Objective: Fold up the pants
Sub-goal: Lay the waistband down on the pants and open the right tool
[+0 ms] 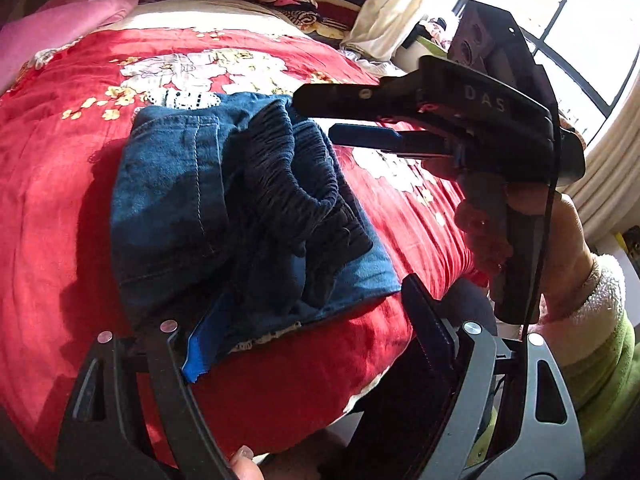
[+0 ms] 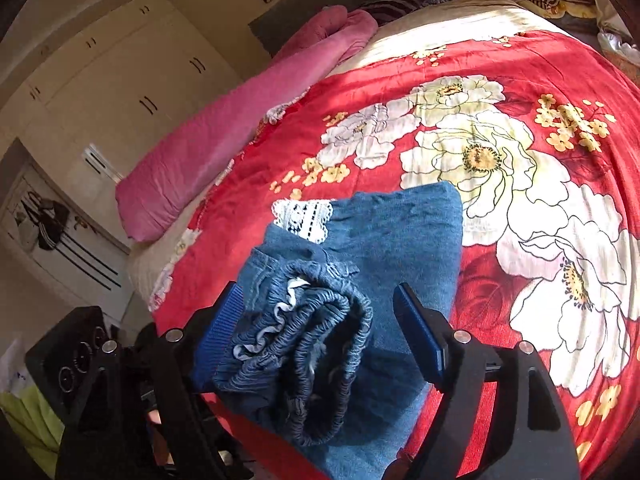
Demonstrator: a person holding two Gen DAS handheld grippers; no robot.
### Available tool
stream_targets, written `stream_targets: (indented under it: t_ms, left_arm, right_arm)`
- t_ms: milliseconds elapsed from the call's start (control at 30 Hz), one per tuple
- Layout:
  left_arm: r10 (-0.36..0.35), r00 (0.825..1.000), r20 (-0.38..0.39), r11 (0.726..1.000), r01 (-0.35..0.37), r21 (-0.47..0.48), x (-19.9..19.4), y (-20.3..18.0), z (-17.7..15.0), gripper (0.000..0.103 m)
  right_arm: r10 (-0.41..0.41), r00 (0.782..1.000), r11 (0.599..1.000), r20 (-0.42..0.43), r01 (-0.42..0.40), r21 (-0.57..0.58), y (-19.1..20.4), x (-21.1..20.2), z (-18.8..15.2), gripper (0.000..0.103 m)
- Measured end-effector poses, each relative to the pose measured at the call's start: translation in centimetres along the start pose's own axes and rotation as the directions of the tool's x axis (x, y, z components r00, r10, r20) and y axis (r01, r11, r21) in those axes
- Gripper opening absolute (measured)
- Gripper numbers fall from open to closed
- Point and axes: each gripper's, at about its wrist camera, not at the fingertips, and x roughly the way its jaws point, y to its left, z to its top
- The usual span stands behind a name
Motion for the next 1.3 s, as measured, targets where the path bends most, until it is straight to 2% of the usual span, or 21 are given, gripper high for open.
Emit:
stream_targets:
  t_ms: [167,367,500,567,700,833,933,1100,1300]
  left_arm:
    - [0.005,1.000,-0.007,1.000,-0.005,0.011,0.1,-0.2,-0.5,0.075]
    - [-0.001,1.000,-0.004,1.000,0.001,0.013,0.2,-0.2,-0.4,0.075]
    - [-0.019,1.000,0.009,1.000,0.019,-0.005,-1.1,0.1,0.0,0.077]
    - [-0.018,0.999,0.039,1.000,0.018,-0.004,-2.5,0.3,0.3,0.084]
    - [0.066,0.992,0.107,0.998,-0.062,-0.033,-5.4,2.5,1.9,0.089]
    - [0.153,0.982,0.110,0.986,-0.144,-0.083,-6.2,5.3,4.0,0.090]
    - [0.191,0.977,0.092,0.980,-0.184,-0.079,-5.8,6.3,5.4,0.090]
    - [0.204,0.977,0.053,0.978,-0.202,-0.047,-4.3,6.7,6.9,0.090]
    - [0.206,0.978,0.018,0.978,-0.206,-0.017,-2.1,6.3,7.6,0.090]
  right_arm:
    - [-0.128,0.990,0.992,-0.052,0.126,-0.027,-1.0,1.3,-1.8,0.077]
    - [-0.198,0.977,0.980,-0.080,0.198,-0.016,-2.5,1.5,-3.2,0.077]
    - [-0.162,0.985,0.987,-0.051,0.163,0.007,-2.4,0.5,-3.3,0.078]
    - [-0.112,0.994,0.993,-0.003,0.112,0.026,-2.3,-0.9,-3.1,0.078]
    - [-0.051,0.994,0.998,0.100,0.048,0.037,-1.5,-4.3,-3.6,0.078]
    - [-0.047,0.988,0.998,0.147,0.054,-0.042,1.1,-6.6,-4.7,0.078]
    - [-0.033,0.988,0.991,0.152,0.052,-0.120,3.7,-7.2,-6.0,0.078]
    - [0.022,0.996,0.962,0.088,0.003,-0.273,8.6,-5.8,-8.6,0.078]
    - [-0.059,0.997,0.895,0.057,0.078,-0.438,12.5,-2.0,-10.8,0.078]
